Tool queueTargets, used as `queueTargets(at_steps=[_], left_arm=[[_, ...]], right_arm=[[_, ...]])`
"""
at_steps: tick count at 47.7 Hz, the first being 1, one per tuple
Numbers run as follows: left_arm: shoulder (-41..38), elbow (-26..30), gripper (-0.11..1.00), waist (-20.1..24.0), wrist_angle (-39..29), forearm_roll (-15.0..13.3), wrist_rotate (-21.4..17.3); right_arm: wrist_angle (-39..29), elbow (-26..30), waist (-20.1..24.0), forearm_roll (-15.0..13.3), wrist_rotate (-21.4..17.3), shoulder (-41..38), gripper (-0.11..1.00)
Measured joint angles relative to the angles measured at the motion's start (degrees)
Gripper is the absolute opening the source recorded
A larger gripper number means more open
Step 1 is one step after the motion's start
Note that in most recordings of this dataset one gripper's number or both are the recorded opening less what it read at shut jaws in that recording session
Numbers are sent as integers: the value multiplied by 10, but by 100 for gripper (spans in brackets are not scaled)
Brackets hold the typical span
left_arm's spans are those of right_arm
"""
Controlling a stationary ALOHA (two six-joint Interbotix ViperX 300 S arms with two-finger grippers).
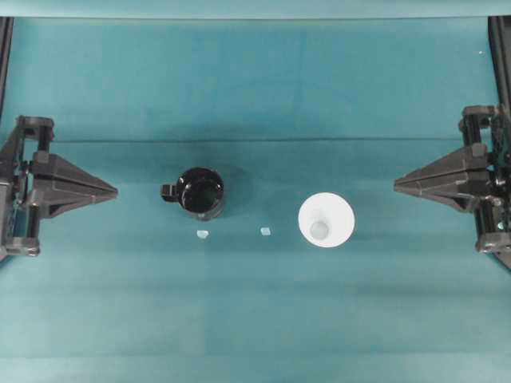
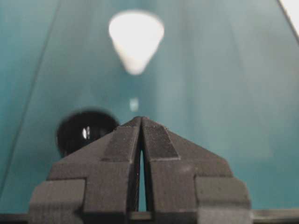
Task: Put the paper cup into the moved cup holder.
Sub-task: 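Open the left gripper and move it toward the black cup holder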
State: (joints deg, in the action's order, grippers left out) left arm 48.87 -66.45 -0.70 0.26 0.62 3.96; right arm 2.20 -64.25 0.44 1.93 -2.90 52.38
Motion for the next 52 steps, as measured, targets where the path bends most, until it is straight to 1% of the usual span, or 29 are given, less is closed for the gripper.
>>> queueTargets(at_steps=[7, 16, 27, 36, 44, 52], left_arm=[[-29, -4, 1, -1, -70, -1, 3], [-73, -6, 1, 0, -112, -1, 10], [-130, -10, 1, 0, -120, 0, 11], [-152, -11, 1, -1, -120, 0, 9], [-156, -18, 1, 1, -118, 2, 2], [-156, -29, 1, 27, -113, 2, 4]], right_arm=[[-13, 0, 0, 0, -3, -2, 3], [-40, 0, 0, 0, -3, -3, 3], [-57, 0, -1, 0, -4, -3, 3], [-69, 0, 0, 0, -4, -3, 3], [-80, 0, 0, 1, -9, -3, 3], [-92, 0, 0, 1, -21, -3, 3]])
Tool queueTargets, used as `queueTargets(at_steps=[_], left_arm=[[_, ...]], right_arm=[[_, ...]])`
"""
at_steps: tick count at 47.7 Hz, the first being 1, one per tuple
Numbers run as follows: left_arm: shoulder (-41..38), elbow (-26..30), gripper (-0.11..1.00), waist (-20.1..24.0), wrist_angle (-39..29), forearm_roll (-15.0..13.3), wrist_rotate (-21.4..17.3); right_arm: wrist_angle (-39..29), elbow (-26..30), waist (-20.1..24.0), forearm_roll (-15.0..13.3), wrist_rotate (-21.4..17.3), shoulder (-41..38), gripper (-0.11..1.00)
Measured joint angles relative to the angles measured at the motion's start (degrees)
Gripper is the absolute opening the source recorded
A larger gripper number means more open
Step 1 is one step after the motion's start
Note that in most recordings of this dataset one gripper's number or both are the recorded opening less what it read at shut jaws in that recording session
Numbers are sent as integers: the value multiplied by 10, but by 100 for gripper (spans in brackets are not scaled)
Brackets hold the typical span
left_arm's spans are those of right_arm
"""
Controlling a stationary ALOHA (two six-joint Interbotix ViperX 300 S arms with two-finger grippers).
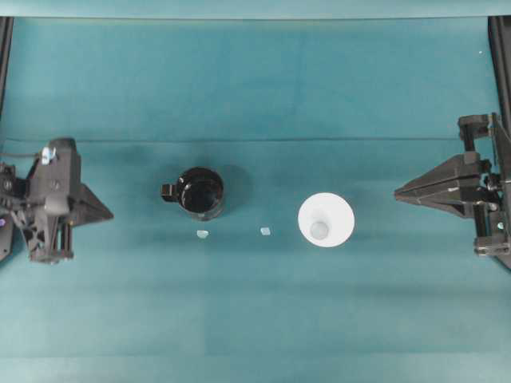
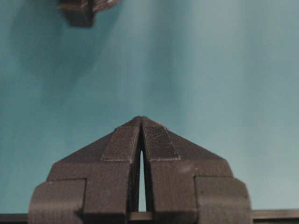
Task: Put the paper cup into the moved cup holder.
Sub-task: 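Open the left gripper and move it toward the black cup holder, then close the left gripper on the black cup holder's rim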
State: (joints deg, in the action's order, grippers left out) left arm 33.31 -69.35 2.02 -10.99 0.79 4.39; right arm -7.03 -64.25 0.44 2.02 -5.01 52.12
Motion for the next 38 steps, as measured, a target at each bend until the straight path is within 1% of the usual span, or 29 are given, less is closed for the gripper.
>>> queueTargets(at_steps=[4, 6, 8, 9, 12, 19, 21, 23, 25, 28, 31, 38], left_arm=[[0, -4, 2, 13, 16, 0, -6], [1, -5, 6, 17, 25, 1, -11], [0, -6, 11, 18, 33, 1, -19], [0, -6, 15, 18, 36, 1, -22], [-3, -11, 33, 18, 41, 1, -42], [-10, -18, 76, 18, 45, 1, -76], [-11, -18, 86, 18, 46, 1, -87], [-13, -20, 92, 18, 47, 1, -94], [-17, -20, 93, 18, 47, 2, -99], [-21, -20, 87, 19, 49, 1, -112], [-26, -19, 85, 24, 57, 2, -117], [-47, -16, 86, 38, 91, 2, -129]], right_arm=[[-4, 0, 0, 0, -1, 0, 3], [-4, 0, 0, 0, -1, -1, 3], [-5, -1, 0, 0, -1, 0, 3], [-5, 0, 0, 0, -1, -1, 3], [-5, 0, 0, 0, -1, -1, 3], [-5, 0, 0, 0, -1, 0, 3], [-5, 0, 0, 0, -1, 0, 3], [-5, 0, 0, 0, -1, -1, 3], [-5, 0, 0, 1, -1, 0, 3], [-5, 0, 1, 0, -1, -1, 3], [-7, 0, 0, 0, -1, -1, 3], [-11, -1, 0, 0, -2, 0, 3]])
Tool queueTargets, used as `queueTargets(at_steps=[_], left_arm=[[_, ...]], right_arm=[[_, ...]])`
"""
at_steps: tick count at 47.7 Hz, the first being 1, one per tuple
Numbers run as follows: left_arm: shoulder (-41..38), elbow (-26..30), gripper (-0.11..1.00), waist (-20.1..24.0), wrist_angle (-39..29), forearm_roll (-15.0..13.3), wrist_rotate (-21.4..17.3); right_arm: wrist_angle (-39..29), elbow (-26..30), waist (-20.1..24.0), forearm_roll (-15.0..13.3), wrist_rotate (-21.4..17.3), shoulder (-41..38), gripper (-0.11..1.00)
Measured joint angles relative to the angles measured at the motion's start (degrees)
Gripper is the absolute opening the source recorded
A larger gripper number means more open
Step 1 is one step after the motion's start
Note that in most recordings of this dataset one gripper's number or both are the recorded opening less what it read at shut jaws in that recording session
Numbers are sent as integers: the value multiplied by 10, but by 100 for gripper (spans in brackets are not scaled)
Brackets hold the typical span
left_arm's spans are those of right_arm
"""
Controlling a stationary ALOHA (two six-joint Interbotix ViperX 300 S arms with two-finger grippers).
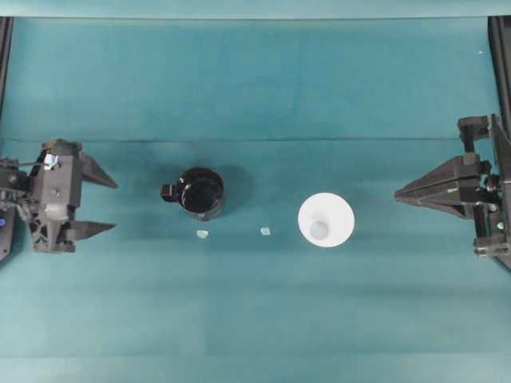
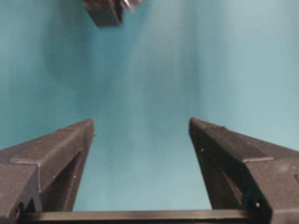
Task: Put the paper cup into the moved cup holder.
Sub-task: 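Close the left gripper on the black cup holder's rim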
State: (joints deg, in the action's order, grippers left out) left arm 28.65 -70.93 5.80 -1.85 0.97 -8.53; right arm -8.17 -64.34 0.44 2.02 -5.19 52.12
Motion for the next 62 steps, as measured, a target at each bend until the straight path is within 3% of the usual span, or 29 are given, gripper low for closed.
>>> queueTargets(at_steps=[24, 44, 62], left_arm=[[-151, 80, 87, 23, 66, 0, -1], [-190, 118, 86, 35, 94, 0, 0], [-200, 120, 85, 35, 94, 0, 4]], right_arm=[[-3, 1, 0, 0, -2, -1, 3], [-17, 1, 0, 0, -2, -1, 3], [-19, 1, 0, 0, -2, -1, 3]])
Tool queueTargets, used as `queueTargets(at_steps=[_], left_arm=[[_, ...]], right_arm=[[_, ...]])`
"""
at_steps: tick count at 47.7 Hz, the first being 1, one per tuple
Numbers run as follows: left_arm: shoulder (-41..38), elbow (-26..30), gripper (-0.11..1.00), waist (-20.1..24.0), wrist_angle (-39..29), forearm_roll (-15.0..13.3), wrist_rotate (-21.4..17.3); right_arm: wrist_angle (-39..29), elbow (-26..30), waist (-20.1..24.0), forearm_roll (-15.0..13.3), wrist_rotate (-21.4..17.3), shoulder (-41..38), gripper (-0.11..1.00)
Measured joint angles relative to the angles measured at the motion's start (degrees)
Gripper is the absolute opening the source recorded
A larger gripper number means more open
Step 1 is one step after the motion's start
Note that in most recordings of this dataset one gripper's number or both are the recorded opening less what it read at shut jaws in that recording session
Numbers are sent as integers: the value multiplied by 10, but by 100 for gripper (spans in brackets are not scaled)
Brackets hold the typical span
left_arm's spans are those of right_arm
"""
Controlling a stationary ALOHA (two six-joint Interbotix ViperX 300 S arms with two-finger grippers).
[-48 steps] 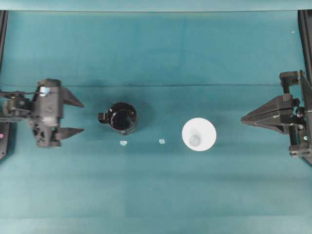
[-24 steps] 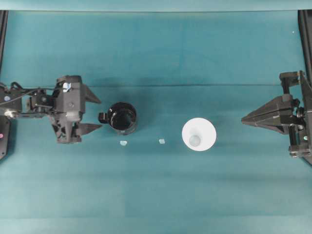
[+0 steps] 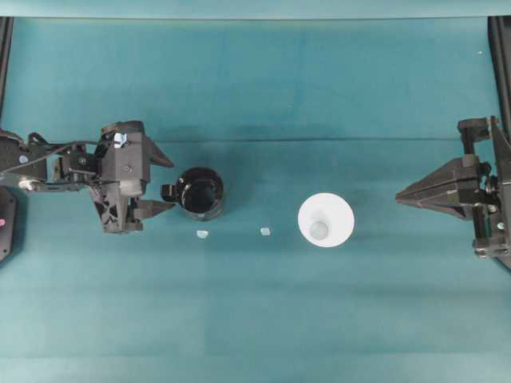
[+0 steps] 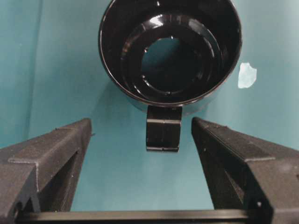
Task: Put the paper cup into the moved cup holder.
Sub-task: 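Close the left gripper on the black cup holder's rim, then slide the black cup holder right toward the white paper cup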
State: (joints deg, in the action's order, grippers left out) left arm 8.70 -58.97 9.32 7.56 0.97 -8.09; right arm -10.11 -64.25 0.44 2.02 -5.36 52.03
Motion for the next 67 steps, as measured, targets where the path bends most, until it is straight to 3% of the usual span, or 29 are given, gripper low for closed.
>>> queueTargets(at_steps=[21, 34, 67], left_arm=[[0, 1, 66, 0, -1, 0, 8], [0, 0, 21, -1, 3, -1, 18], [22, 18, 20, -8, 62, 0, 29]], right_arm=[[-4, 0, -3, 0, 0, 1, 3], [-5, 0, -3, 0, 0, 0, 3], [-14, 0, -5, 1, 0, 1, 3]])
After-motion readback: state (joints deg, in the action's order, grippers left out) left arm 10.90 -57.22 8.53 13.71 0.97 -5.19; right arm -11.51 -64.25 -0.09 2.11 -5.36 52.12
